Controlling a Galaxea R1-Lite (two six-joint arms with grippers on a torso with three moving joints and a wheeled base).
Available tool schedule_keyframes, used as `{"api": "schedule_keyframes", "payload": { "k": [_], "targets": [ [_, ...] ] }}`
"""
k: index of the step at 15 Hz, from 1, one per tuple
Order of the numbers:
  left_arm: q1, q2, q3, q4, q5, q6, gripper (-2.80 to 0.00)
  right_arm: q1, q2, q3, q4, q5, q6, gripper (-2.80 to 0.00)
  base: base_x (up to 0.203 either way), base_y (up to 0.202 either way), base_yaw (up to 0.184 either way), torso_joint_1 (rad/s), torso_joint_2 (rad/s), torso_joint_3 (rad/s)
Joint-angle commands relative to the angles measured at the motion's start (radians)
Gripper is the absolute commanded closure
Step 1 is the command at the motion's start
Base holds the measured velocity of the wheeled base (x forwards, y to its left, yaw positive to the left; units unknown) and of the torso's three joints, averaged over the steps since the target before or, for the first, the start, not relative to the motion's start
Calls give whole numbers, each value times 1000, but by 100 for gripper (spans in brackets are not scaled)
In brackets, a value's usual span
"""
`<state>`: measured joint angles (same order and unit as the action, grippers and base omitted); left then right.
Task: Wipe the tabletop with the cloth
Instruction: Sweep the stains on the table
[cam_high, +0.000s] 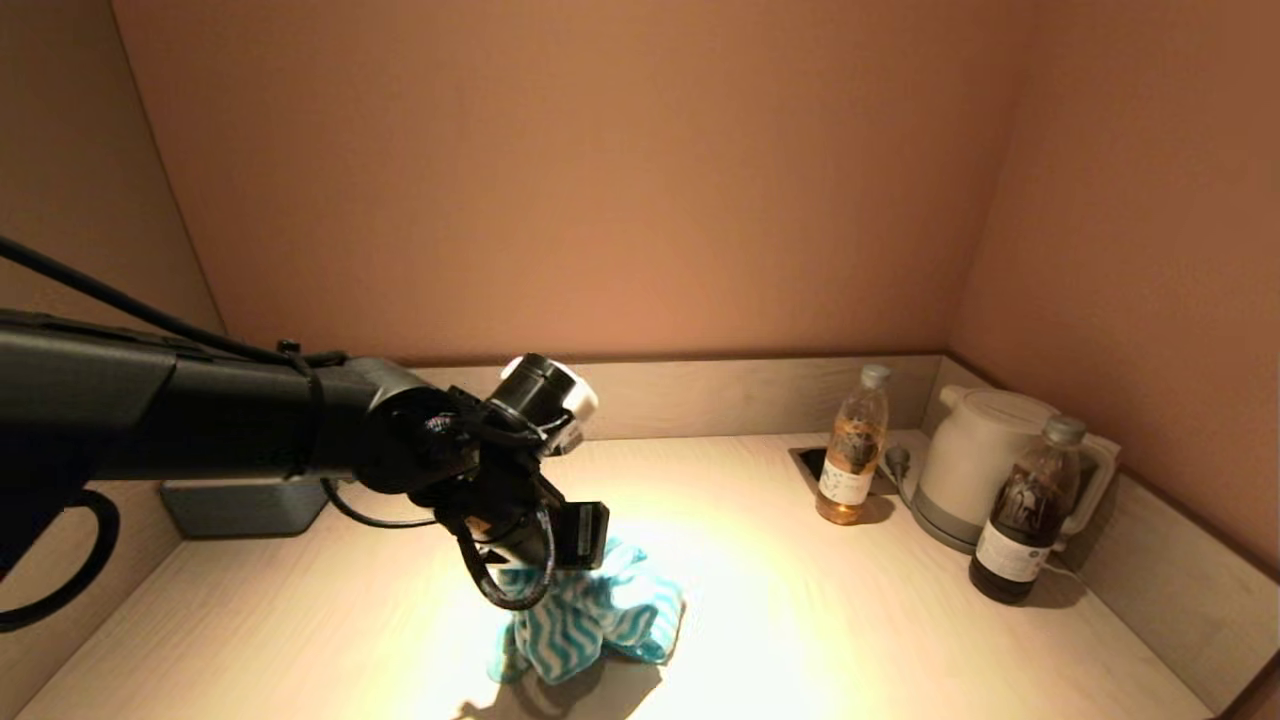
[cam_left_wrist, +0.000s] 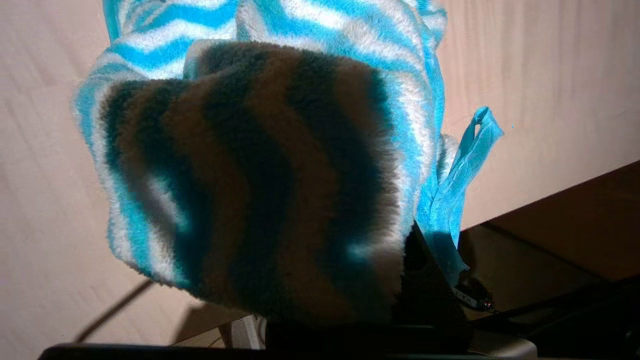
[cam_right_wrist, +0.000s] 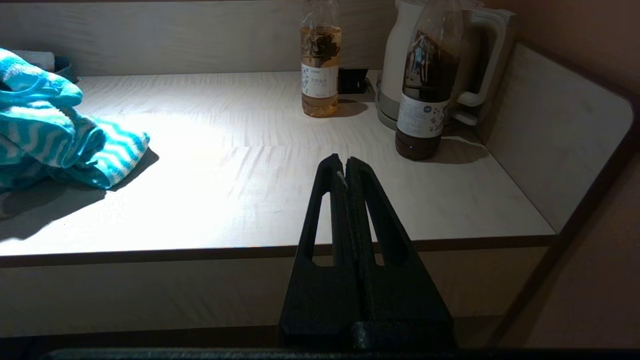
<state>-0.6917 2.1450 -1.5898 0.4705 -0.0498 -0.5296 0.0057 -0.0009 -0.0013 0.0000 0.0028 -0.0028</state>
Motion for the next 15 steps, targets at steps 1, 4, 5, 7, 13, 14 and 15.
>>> {"api": "schedule_keyframes", "payload": {
  "k": [1,4,5,7,13,14,15],
  "targets": [
    [1,33,6,9,24,-8,0,0,1,0,0,0,0,0,0,0,0,0,0,0],
    [1,53,6,34,40,-12,0,0,1,1,-1,0,0,0,0,0,0,0,0,0],
    [0,81,-2,49,46,-17,0,0,1,0,0,0,0,0,0,0,0,0,0,0],
    [-2,124,-32,61,65,-26,0,0,1,0,0,0,0,0,0,0,0,0,0,0],
    [6,249,-211,129,125,-55,0,0,1,1,0,0,0,0,0,0,0,0,0,0],
    [13,278,-255,135,138,-58,0,0,1,1,0,0,0,0,0,0,0,0,0,0],
    [19,309,-293,140,145,-60,0,0,1,0,0,0,0,0,0,0,0,0,0,0]
  ]
}}
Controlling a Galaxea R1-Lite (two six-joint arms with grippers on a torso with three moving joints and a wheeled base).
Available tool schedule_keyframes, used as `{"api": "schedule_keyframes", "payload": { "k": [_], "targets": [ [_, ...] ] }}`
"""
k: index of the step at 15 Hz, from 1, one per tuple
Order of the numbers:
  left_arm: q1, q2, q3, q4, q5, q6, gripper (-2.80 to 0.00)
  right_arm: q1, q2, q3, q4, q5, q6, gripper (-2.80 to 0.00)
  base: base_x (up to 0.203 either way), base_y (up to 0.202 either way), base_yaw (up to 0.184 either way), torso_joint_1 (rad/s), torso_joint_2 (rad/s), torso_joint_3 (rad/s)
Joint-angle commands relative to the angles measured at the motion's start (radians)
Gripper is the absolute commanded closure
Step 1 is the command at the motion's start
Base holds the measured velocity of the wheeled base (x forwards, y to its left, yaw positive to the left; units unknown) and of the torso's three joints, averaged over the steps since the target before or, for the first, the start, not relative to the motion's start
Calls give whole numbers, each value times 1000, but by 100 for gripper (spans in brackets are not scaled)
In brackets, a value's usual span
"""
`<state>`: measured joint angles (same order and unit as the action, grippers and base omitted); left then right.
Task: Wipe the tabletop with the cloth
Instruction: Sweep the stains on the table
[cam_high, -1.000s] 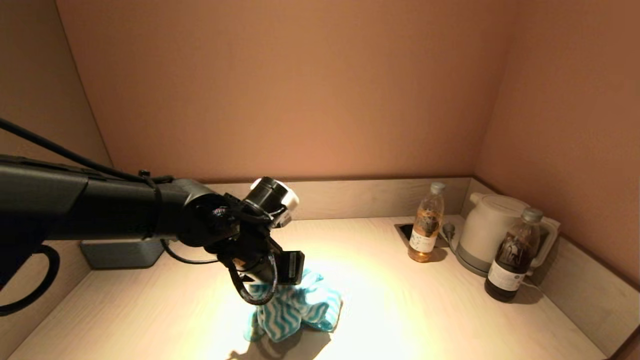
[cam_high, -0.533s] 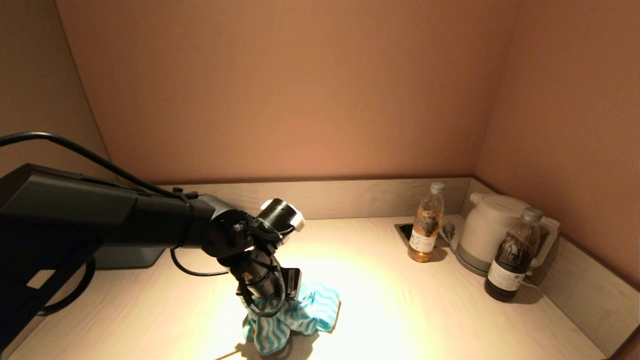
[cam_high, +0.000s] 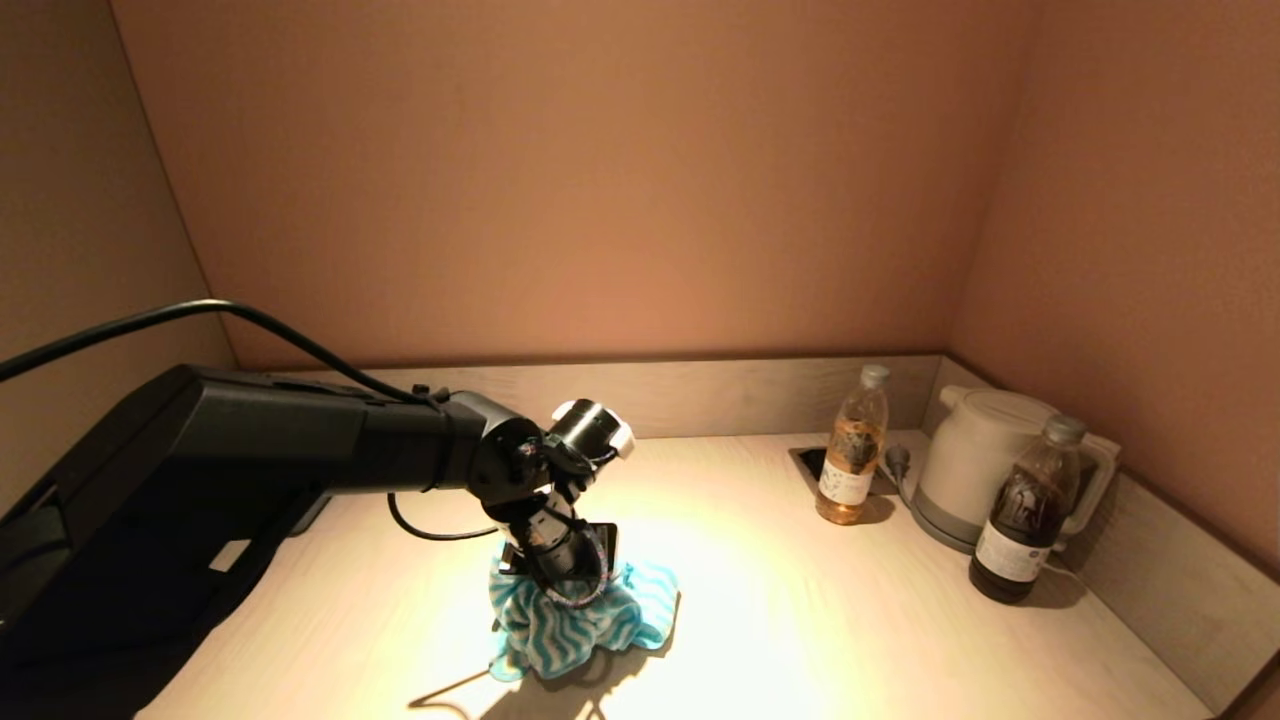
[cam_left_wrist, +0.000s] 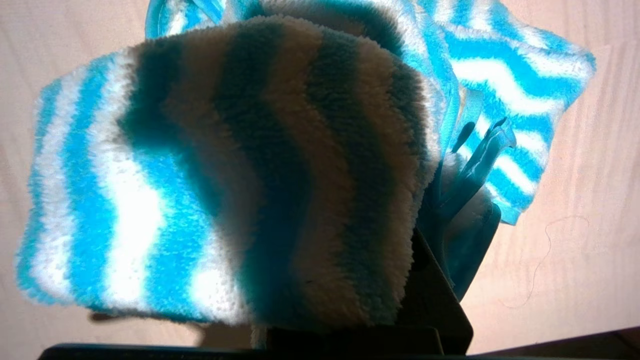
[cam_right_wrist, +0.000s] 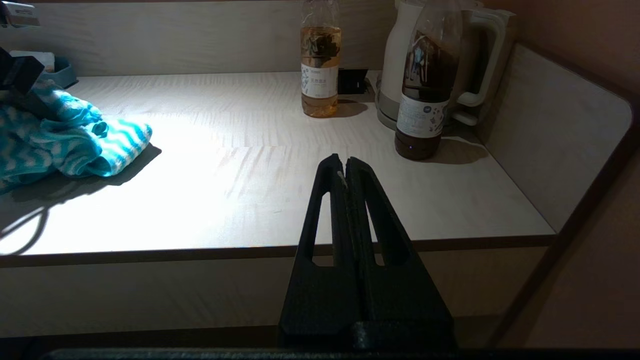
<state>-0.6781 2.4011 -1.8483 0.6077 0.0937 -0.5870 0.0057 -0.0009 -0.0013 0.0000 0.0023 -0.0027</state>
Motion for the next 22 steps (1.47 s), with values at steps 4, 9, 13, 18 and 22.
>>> {"api": "schedule_keyframes", "payload": {
  "k": [4,9,13,18,22],
  "targets": [
    [8,120,-104,-8,13,-3,0,0,1,0,0,1,0,0,0,0,0,0,0,0],
    [-10,125,-103,-75,15,26,0,0,1,0,0,1,0,0,0,0,0,0,0,0],
    [-48,126,-103,-128,6,41,0,0,1,0,0,1,0,0,0,0,0,0,0,0],
    [-128,116,-95,-118,1,36,0,0,1,0,0,1,0,0,0,0,0,0,0,0],
    [-189,42,92,-100,1,35,0,0,1,1,0,1,0,0,0,0,0,0,0,0]
  ]
}}
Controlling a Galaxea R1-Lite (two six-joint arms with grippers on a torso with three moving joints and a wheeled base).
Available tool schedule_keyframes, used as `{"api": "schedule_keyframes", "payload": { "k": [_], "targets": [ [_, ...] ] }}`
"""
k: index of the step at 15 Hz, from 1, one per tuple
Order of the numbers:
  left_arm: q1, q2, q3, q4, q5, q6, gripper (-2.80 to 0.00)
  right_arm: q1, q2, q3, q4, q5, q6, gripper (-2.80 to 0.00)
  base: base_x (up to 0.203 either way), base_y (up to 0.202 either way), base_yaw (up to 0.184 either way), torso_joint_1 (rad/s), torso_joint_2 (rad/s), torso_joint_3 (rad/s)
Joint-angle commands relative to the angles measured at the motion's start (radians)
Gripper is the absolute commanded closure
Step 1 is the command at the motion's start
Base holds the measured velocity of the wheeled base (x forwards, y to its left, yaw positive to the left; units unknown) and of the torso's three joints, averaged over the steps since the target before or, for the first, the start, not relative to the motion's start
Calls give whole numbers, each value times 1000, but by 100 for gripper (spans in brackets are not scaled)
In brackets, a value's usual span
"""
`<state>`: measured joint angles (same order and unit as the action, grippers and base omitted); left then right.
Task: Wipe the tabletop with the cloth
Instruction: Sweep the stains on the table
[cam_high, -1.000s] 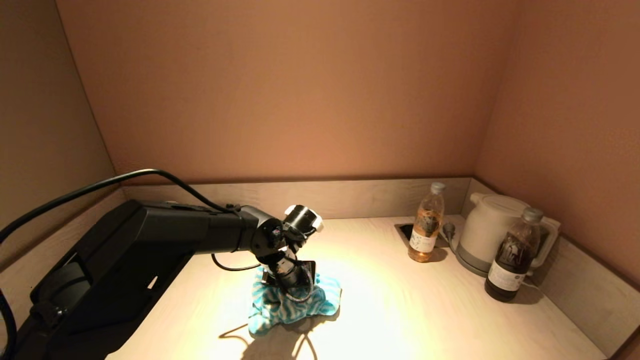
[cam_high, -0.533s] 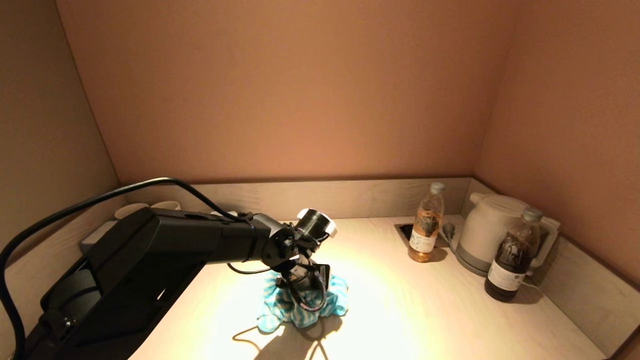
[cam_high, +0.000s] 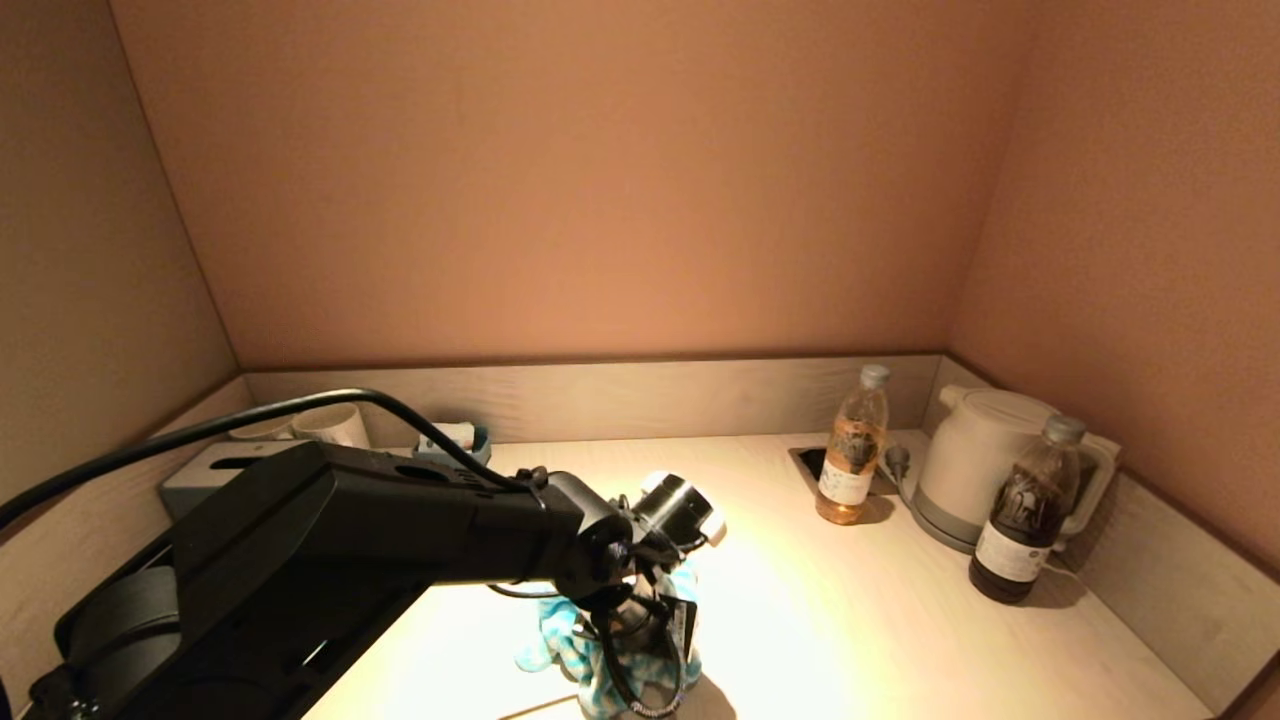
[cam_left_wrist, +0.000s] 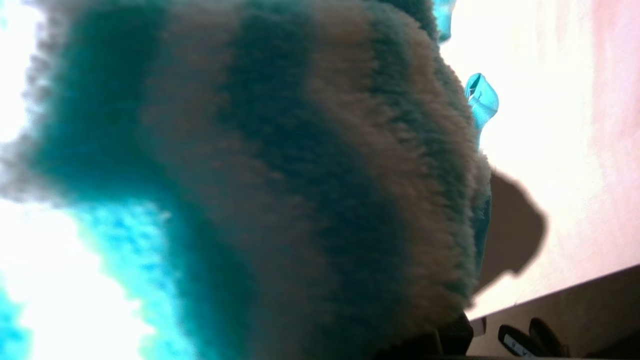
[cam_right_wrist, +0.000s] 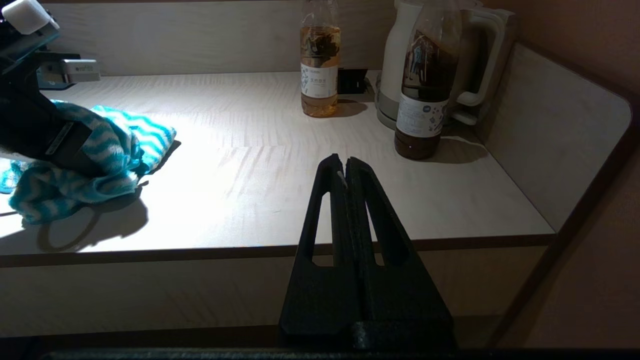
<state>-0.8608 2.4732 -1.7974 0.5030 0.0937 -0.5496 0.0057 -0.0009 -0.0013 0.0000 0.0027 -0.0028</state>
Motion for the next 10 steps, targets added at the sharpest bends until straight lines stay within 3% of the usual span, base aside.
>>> {"api": "schedule_keyframes", "payload": {
  "k": [1,4,6,10],
  "targets": [
    [-11,-46,72,6,1,-3,0,0,1,1,0,0,0,0,0,0,0,0,0,0],
    [1,-95,203,6,4,-1,0,0,1,0,0,0,0,0,0,0,0,0,0,0],
    [47,-140,282,9,7,1,0,0,1,0,0,0,0,0,0,0,0,0,0,0],
    [179,-103,197,53,17,-24,0,0,1,0,0,0,0,0,0,0,0,0,0,0]
  ]
}}
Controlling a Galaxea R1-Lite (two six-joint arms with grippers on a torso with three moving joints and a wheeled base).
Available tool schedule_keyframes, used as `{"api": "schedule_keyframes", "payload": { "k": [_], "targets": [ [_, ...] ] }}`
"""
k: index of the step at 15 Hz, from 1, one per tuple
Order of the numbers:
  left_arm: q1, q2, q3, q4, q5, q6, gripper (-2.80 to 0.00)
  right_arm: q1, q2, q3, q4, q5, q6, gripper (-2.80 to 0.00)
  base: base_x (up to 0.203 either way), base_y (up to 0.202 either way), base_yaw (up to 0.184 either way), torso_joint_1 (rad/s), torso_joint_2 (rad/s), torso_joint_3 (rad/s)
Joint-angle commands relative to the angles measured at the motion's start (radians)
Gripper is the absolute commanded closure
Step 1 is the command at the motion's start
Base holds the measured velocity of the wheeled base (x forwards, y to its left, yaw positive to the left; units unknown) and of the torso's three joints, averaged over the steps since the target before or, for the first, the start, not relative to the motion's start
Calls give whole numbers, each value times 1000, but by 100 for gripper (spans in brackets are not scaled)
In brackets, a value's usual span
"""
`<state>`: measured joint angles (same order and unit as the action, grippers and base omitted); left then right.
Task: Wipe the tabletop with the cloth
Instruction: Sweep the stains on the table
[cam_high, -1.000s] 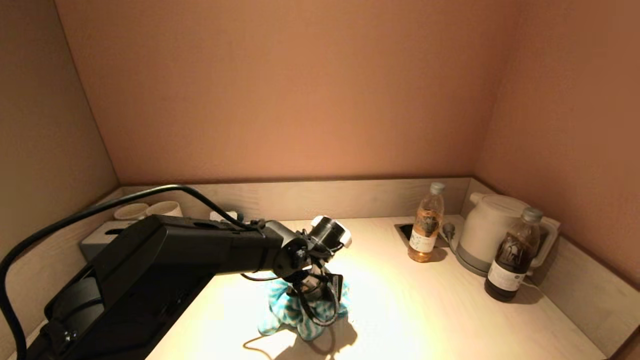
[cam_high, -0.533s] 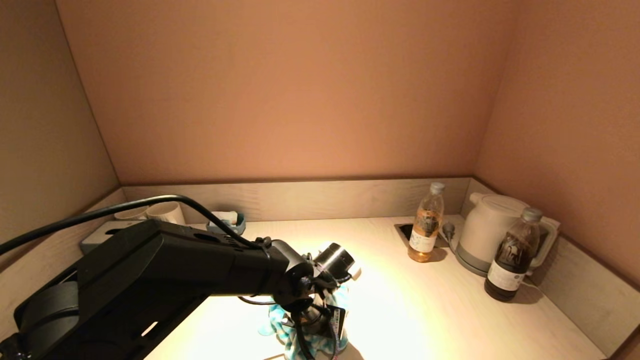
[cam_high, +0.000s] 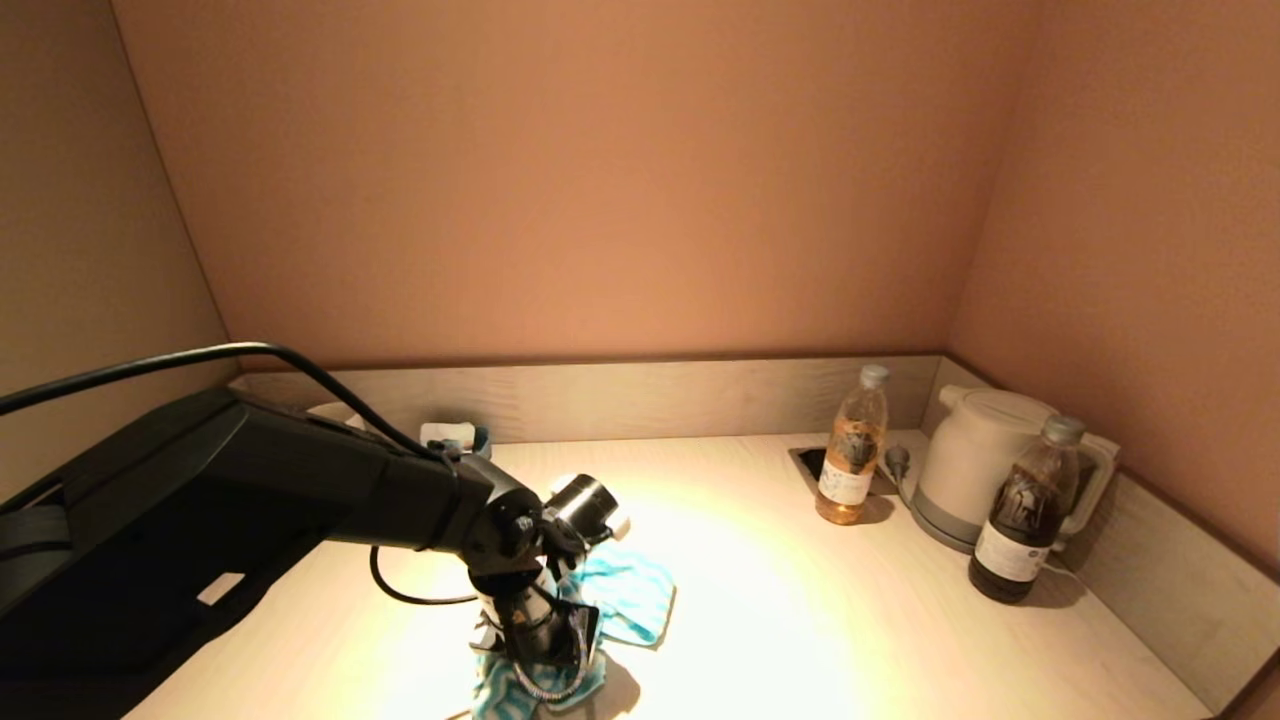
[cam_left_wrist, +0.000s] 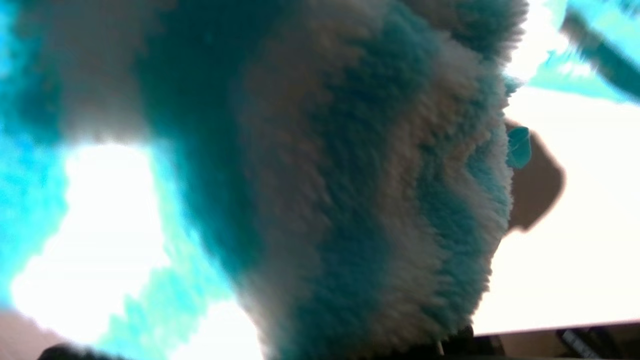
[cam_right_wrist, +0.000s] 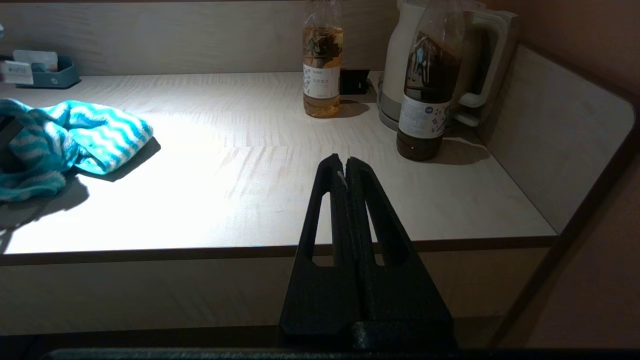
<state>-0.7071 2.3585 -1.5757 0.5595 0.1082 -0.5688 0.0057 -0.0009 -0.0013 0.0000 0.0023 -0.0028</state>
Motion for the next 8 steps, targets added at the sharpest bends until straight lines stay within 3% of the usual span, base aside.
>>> {"api": "schedule_keyframes", "payload": {
  "k": [1,5,8],
  "targets": [
    [49,41,-91,0,3,-17,0,0,1,0,0,1,0,0,0,0,0,0,0,0],
    [85,192,-340,9,26,-36,0,0,1,0,0,1,0,0,0,0,0,0,0,0],
    [44,245,-386,-16,119,15,0,0,1,1,0,1,0,0,0,0,0,0,0,0]
  ]
}}
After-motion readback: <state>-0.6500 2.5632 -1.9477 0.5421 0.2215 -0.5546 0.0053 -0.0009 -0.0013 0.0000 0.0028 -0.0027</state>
